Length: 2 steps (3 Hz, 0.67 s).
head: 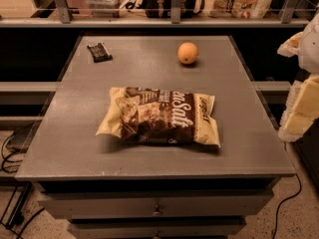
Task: Pick orange
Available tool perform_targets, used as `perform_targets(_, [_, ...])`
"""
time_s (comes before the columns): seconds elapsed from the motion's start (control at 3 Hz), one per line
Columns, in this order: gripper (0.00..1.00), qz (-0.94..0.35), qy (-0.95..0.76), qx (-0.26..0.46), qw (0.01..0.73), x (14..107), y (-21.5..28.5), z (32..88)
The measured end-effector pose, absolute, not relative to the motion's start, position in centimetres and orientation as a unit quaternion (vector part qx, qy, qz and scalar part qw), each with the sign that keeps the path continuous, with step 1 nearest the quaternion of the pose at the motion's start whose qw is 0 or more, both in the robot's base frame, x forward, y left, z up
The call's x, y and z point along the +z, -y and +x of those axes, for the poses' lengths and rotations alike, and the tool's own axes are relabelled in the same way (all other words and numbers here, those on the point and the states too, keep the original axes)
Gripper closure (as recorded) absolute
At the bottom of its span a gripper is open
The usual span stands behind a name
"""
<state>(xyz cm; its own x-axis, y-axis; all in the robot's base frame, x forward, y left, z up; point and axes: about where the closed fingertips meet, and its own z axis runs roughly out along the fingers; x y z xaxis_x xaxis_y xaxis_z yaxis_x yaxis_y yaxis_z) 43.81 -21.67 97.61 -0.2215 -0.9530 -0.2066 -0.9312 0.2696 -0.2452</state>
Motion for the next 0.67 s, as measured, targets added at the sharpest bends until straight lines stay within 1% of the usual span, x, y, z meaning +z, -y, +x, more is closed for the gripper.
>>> perform_targets(0.33, [0.0,-0.604,-0.779,-0.038,0.166,97.8,21.5,44.3])
perform_targets(0.67, [0.0,-0.612,-0.77,-0.042,0.179,97.6,21.1,46.4])
